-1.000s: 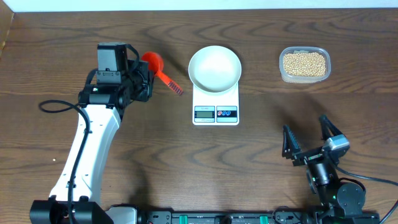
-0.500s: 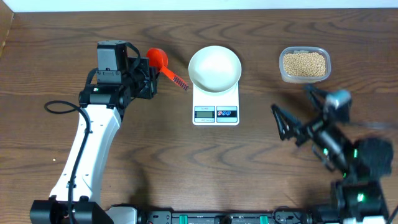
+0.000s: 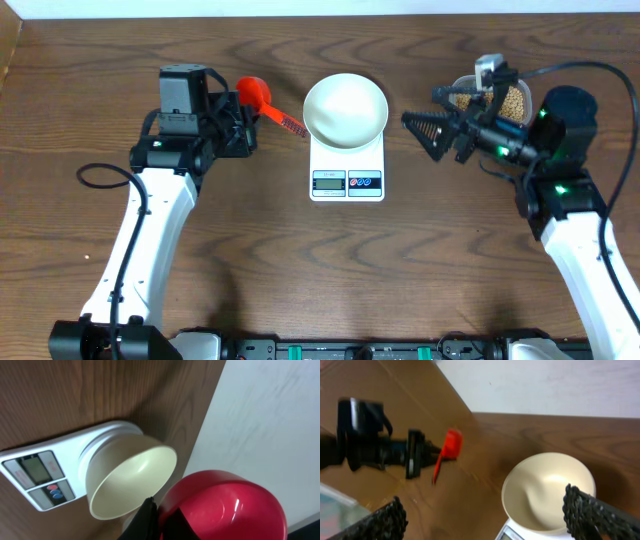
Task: Scoop item into bowl and weigh 50g on scale
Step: 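Move the right gripper to the scoop handle near the left gripper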
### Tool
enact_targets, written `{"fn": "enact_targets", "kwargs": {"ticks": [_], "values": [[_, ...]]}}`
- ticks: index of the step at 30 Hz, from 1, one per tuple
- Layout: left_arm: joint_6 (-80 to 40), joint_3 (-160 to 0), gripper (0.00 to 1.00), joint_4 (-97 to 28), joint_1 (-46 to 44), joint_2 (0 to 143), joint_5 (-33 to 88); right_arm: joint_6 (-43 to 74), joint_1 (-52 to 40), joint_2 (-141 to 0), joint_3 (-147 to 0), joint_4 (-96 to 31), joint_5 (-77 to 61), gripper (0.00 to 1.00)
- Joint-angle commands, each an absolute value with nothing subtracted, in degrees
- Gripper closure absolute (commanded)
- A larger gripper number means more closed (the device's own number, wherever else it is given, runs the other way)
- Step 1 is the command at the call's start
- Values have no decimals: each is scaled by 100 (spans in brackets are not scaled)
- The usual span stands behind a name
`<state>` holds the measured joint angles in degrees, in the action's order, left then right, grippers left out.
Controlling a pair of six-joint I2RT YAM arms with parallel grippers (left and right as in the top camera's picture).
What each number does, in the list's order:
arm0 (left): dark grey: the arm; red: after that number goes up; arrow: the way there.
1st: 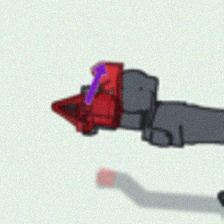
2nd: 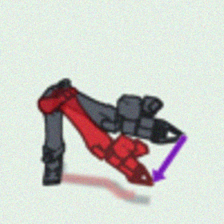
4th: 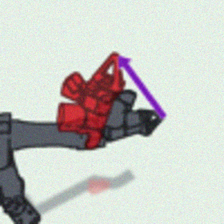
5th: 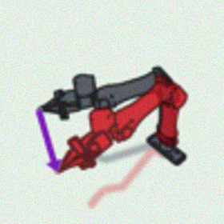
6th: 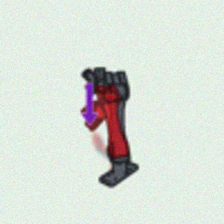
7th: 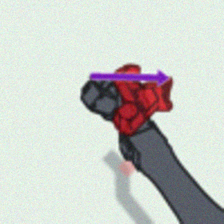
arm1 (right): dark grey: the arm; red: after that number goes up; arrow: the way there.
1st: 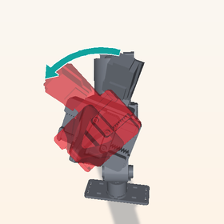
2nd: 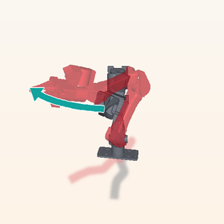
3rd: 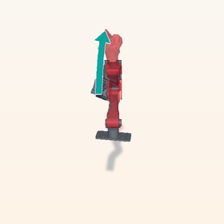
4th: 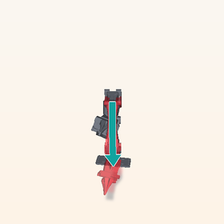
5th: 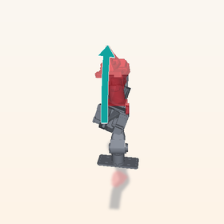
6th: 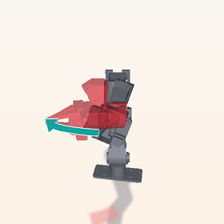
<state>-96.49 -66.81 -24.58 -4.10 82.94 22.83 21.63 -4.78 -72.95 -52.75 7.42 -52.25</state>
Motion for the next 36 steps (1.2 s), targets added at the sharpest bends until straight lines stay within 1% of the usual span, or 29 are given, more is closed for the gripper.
{"fn": "enact_targets", "kwargs": {"ticks": [1,2,4,7,11,14,20,26,28,34,36], "values": [[-9922,-6775,93,-2451,-655,8276,2333,3240,-633,-7607,-5382,1151,-5433,13],[-9990,-6775,93,-2449,-731,8285,2329,3330,-729,-7701,-5382,1286,-5384,20],[-10095,-6775,93,-2451,-864,8300,2265,3529,-963,-7839,-5382,1402,-5131,27],[-10232,-6775,93,-2453,-1090,8326,2150,3732,-1468,-7957,-5382,1393,-4412,33],[-10339,-6775,93,-2453,-1304,8326,2097,3907,-2082,-7972,-5382,1396,-3601,38],[-10440,-6775,93,-2456,-1391,8326,2008,4191,-2410,-7972,-5382,1400,-3151,44],[-10956,-6775,93,-2456,-1391,8326,2056,4281,-2685,-7979,-5382,1500,-3096,48],[-10960,-6775,93,-2504,-1402,8326,2060,3924,-2936,-7983,-5382,1481,-3068,50],[-10960,-6775,93,-2543,-1422,8326,2058,3815,-3020,-7983,-5382,1463,-2991,52],[-10947,-6775,93,-2687,-1424,8326,2056,3616,-3089,-7983,-5382,1284,-2899,63],[-10908,-6775,93,-2698,-1424,8326,2056,3535,-3092,-7983,-5382,1240,-2902,64]]}}
